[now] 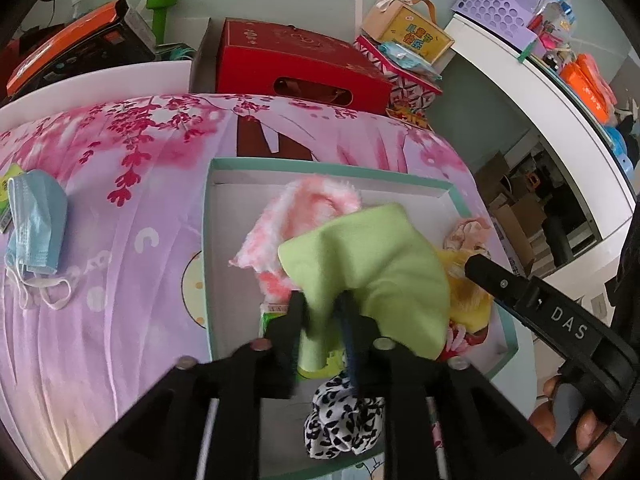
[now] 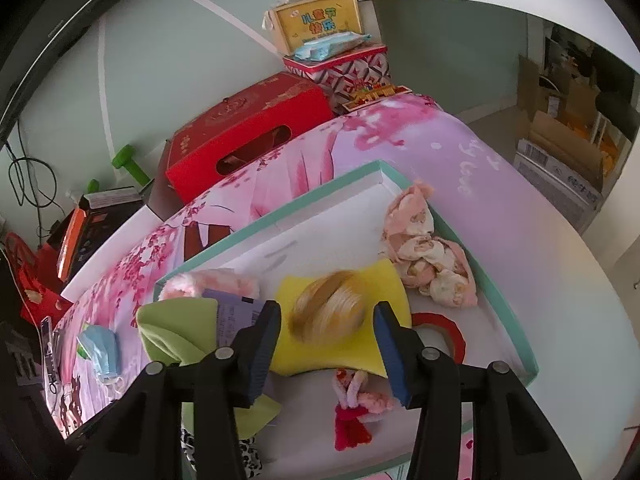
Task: Organize soft objects
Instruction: 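Open both tools to drop the cloth and yellow packet into the tray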
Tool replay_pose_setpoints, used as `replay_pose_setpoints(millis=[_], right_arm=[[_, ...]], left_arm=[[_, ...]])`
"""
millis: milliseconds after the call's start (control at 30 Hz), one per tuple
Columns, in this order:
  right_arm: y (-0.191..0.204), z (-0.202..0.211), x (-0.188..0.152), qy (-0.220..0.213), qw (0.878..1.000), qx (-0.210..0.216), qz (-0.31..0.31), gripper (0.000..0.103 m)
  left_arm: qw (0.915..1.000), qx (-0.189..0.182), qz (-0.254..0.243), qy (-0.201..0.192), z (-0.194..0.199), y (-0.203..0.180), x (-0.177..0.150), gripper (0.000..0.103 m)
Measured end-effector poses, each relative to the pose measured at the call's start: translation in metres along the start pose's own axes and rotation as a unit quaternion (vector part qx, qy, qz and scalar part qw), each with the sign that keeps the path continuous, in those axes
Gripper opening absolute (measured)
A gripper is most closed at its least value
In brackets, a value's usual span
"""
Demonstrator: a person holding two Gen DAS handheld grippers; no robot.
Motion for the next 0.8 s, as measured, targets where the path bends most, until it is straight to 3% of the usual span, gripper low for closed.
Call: replay_pose_setpoints(millis=[67, 233, 400, 467, 700, 767, 800], right_arm=[[0.0, -0.001, 0.0, 0.002, 1.0, -0.005, -0.001, 0.061], [-0.002, 0.0, 0.0, 0.005, 1.0, -0.012, -0.004, 0.064], [-0.002, 0.001, 0.001, 0.004, 1.0, -0.023, -0.003, 0.078], [-0.003, 0.001, 0.001, 0.003, 1.0, -0.025, -0.006, 0.078], [-0.003, 0.003, 0.001, 0.003, 1.0, -0.026, -0.004, 0.09], [-0.002, 0.004, 0.001, -0.002, 1.0, -0.026, -0.001, 0.092], [-0.002, 0.004, 0.002, -0.003, 1.0, -0.026, -0.001, 0.095]], left_arm=[[1.0, 0.0, 0.003, 0.0, 0.003, 0.001, 0.0, 0.036], [1.0, 0.005, 0.003, -0.005, 0.013, 0.002, 0.003, 0.047], [0.9998, 0.017, 0.004, -0.012, 0.023, 0.004, 0.006, 0.056], [0.9996, 0.021, 0.007, -0.016, 0.026, 0.006, 0.007, 0.066], [0.9978, 0.062, 0.007, -0.024, 0.032, 0.013, 0.01, 0.071], [0.9972, 0.069, 0.009, -0.025, 0.033, 0.015, 0.01, 0.084], [0.997, 0.072, 0.009, -0.026, 0.033, 0.015, 0.01, 0.085]])
Point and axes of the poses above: each gripper's, at about its wrist camera, not at the fingertips, and z roughly against the way its jaws point, y to its left, x to its top, the point moved 1 cm from there along -z, roughly the way its jaws point, and after that the axes turned 8 degrees about -z, right-handed, at the moved point
